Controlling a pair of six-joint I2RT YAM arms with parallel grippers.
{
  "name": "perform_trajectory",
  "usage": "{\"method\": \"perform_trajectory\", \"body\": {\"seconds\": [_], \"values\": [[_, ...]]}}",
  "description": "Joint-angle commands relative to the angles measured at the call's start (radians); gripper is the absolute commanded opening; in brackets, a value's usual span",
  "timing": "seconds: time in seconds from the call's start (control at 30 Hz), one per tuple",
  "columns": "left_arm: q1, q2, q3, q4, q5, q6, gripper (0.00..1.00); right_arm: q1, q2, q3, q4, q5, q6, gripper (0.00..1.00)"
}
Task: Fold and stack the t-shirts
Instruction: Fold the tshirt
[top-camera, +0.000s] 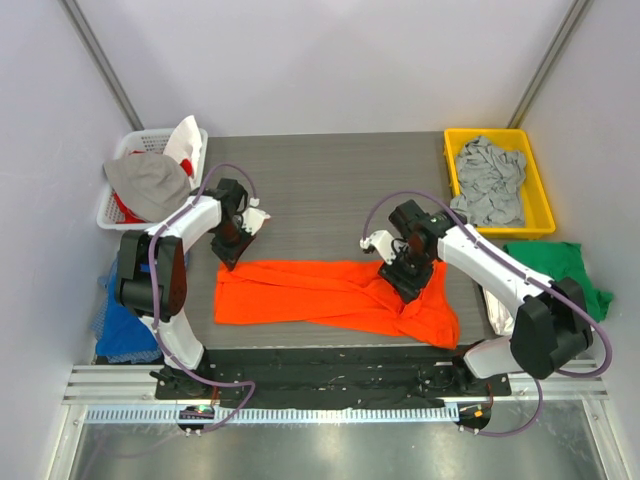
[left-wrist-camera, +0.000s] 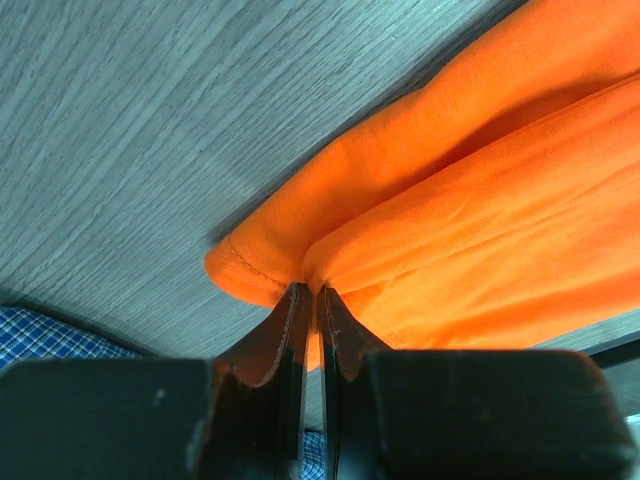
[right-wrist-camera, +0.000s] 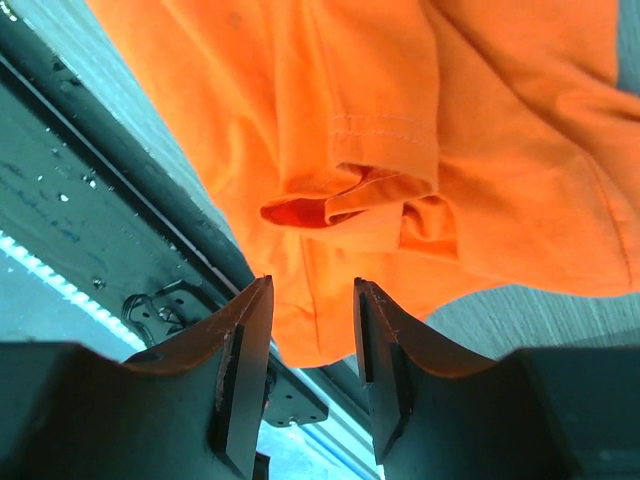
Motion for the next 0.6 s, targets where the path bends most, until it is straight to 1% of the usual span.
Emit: {"method": "perform_trajectory", "body": {"seconds": [0.0,0.37,0.57], "values": [[-0.004,0.0,0.009,-0.006,0.012,-0.007,0.12,0.006,0.024,-0.005,0.072,0.021,-0.011,0.46],[-0.004,0.006,0.004,0.0,0.01,-0.004,0.12,0.004,0.118,-0.026,0.177,0.029,-0.025,0.48],[-0.004,0.004,-0.007,0.006,0.01,-0.006,0.11,0.006,0.136,-0.014,0.18,-0.005,-0.024,0.48]]}}
